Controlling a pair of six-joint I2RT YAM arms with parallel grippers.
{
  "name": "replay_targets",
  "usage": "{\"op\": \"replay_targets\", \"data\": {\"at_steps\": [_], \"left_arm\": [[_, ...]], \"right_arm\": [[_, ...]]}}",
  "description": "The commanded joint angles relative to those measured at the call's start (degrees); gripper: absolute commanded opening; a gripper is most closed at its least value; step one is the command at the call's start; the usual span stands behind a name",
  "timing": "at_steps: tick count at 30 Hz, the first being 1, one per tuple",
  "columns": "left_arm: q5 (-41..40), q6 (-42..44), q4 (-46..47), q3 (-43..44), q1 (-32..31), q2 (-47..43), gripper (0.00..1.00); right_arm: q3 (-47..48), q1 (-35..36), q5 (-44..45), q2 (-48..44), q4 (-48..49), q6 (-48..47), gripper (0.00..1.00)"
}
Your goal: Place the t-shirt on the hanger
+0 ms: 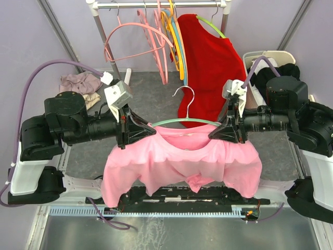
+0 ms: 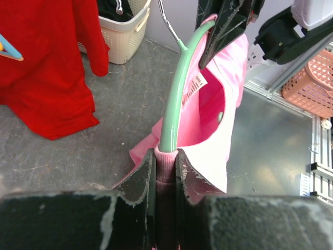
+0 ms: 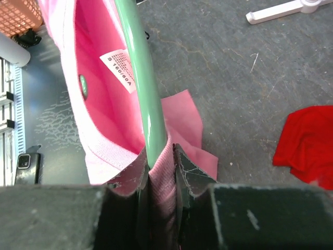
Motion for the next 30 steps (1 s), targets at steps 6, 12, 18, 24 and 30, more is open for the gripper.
{"op": "replay_targets", "data": {"at_steps": [6,12,18,24,30], "left_arm": [[-14.4,-1.2,3.0,3.1,0.2,0.7,0.30],[-20.0,-0.4,4.8,2.8,0.2,0.6,0.43],[-26.4,0.0,8.5,2.0,0.2,-1.4,0.54],[-30.0,0.5,12.6,0.8,0.2,-3.4,0.62],[-30.3,0.3,12.7,-1.4,0.2,-3.5,0.63]], "right_arm": [[0.4,-0.3,13.7,-4.5,8.7,5.4,0.01],[0.1,-0.2,25.6,-6.0,8.8,6.1,0.01],[1.7,-0.3,37.3,-5.8,7.3,5.6,0.01],[1.9,-0.2,47.3,-5.3,6.3,4.5,0.01],[2.8,-0.2,59.6,-3.4,2.4,2.6,0.01]]}}
